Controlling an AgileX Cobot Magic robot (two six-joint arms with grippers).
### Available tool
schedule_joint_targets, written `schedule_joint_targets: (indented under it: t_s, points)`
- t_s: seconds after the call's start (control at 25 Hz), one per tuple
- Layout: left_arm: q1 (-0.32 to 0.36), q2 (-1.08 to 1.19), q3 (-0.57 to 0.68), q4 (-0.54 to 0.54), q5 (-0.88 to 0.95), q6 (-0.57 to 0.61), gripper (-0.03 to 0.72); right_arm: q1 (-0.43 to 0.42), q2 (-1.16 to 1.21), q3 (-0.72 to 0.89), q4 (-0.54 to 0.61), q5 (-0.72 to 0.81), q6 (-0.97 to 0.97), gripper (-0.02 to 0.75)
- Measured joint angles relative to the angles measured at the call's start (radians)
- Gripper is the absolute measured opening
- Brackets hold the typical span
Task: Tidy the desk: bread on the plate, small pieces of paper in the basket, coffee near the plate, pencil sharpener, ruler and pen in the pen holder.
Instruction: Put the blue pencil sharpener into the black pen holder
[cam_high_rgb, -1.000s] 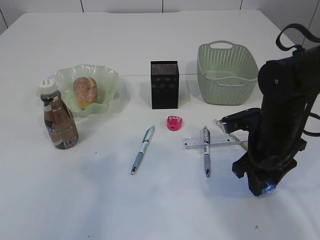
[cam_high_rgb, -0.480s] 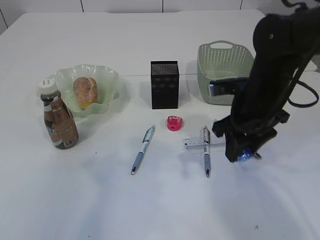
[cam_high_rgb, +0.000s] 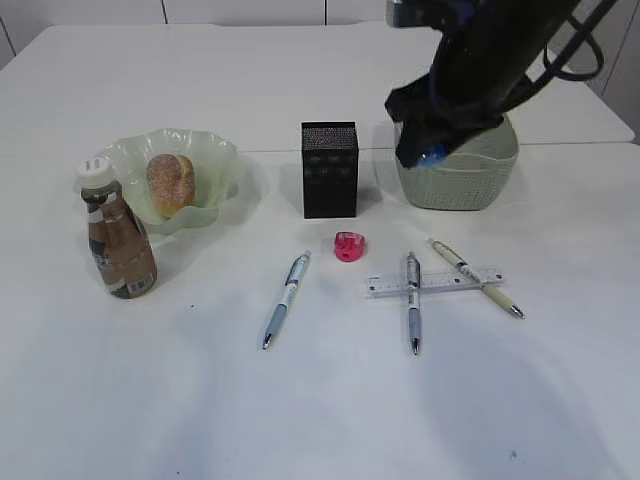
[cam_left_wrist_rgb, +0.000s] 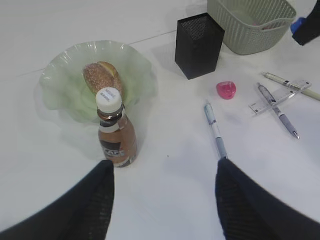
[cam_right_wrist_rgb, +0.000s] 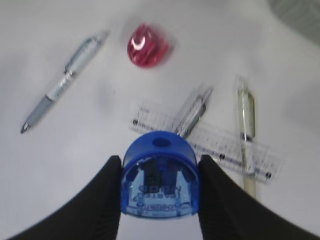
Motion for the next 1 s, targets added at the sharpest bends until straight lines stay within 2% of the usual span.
schedule_joint_targets:
  t_s: [0.12, 0.32, 0.4, 0.44, 0.52, 0.64, 0.72, 0.76, 0.84, 1.0]
  points:
    - [0.0, 0.0, 0.0, 0.0, -0.023, 0.0, 0.448, 0.0, 0.0, -0.038, 0.019, -0.061, -0.042, 0.342]
    - [0.0, 0.0, 0.0, 0.0, -0.06, 0.0, 0.448, 0.0, 0.018, -0.049, 0.092, -0.266, -0.156, 0.342]
    - [0.0, 0.0, 0.0, 0.0, -0.078, 0.0, 0.448, 0.0, 0.018, -0.049, 0.092, -0.266, -0.156, 0.342]
    - [0.0, 0.0, 0.0, 0.0, -0.082, 0.0, 0.448, 0.0, 0.043, -0.049, 0.141, -0.393, -0.209, 0.342]
    - [0.0, 0.0, 0.0, 0.0, -0.087, 0.0, 0.448, 0.0, 0.063, -0.049, 0.192, -0.467, -0.261, 0.342]
    - [0.0, 0.0, 0.0, 0.002, -0.098, 0.0, 0.448, 0.0, 0.092, -0.049, 0.262, -0.55, -0.357, 0.342]
    - [0.0, 0.0, 0.0, 0.003, -0.101, 0.0, 0.448, 0.0, 0.092, -0.049, 0.262, -0.55, -0.357, 0.342]
    - [0.0, 0.0, 0.0, 0.004, -0.101, 0.0, 0.448, 0.0, 0.115, -0.049, 0.32, -0.632, -0.429, 0.342]
    - [0.0, 0.0, 0.0, 0.008, -0.102, 0.0, 0.448, 0.004, 0.142, -0.049, 0.357, -0.7, -0.484, 0.342]
    - [0.0, 0.0, 0.0, 0.008, -0.104, 0.0, 0.448, 0.024, 0.171, -0.049, 0.39, -0.783, -0.528, 0.342]
